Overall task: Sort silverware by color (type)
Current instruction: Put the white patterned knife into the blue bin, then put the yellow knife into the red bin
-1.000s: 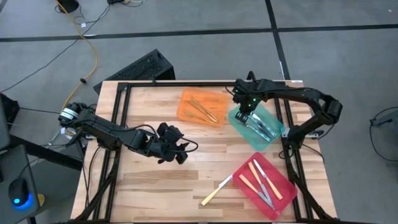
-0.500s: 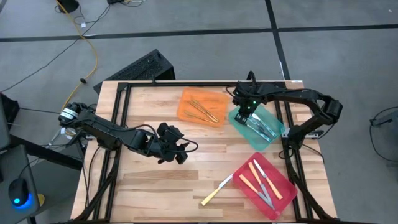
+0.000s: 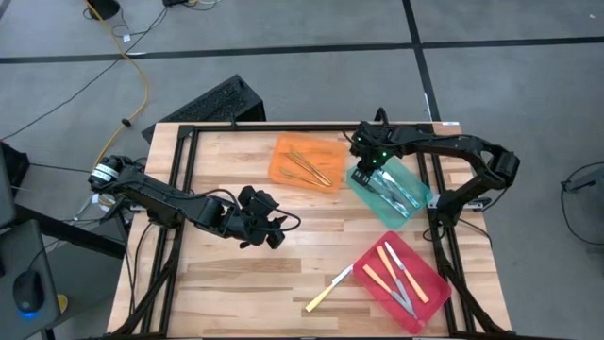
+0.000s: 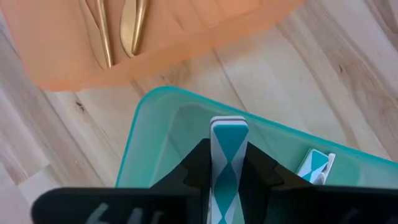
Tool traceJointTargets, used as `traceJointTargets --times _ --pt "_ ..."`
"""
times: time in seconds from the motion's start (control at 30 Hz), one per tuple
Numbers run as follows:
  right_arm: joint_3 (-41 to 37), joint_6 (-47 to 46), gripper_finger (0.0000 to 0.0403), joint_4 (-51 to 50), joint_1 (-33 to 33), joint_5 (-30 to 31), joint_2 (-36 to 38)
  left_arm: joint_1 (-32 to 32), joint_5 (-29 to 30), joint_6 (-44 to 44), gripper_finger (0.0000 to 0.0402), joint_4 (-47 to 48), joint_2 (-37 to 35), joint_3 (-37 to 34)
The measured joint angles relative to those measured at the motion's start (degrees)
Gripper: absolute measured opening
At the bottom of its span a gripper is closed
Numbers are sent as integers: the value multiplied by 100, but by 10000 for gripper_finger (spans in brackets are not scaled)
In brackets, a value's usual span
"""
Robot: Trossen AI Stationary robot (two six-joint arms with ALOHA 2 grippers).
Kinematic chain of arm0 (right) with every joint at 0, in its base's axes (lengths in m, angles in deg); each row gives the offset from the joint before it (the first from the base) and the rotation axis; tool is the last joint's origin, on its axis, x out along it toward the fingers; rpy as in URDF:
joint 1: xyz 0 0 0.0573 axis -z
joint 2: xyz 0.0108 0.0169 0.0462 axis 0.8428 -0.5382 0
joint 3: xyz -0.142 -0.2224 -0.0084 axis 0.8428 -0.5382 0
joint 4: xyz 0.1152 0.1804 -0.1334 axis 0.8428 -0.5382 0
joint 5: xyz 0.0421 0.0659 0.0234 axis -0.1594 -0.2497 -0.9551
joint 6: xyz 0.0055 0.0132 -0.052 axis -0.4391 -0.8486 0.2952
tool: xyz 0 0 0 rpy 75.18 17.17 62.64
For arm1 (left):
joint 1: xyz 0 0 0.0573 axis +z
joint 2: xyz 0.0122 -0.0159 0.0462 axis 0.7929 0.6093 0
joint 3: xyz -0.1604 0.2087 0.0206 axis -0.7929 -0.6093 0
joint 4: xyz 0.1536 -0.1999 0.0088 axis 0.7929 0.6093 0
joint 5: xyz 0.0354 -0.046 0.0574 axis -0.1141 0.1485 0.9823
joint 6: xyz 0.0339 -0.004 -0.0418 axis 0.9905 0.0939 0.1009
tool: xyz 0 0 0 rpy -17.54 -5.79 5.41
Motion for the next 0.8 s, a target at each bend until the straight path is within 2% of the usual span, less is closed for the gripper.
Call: traceJointTargets --times 0.37,0.67,0.8 --pt "4 137 93 -8 -5 -2 0 0 -4 -4 201 0 0 0" --pt "7 161 186 -94 -4 -3 60 0 -7 69 201 0 0 0" --pt "189 155 207 -237 -36 3 351 4 -2 169 201 -2 0 0"
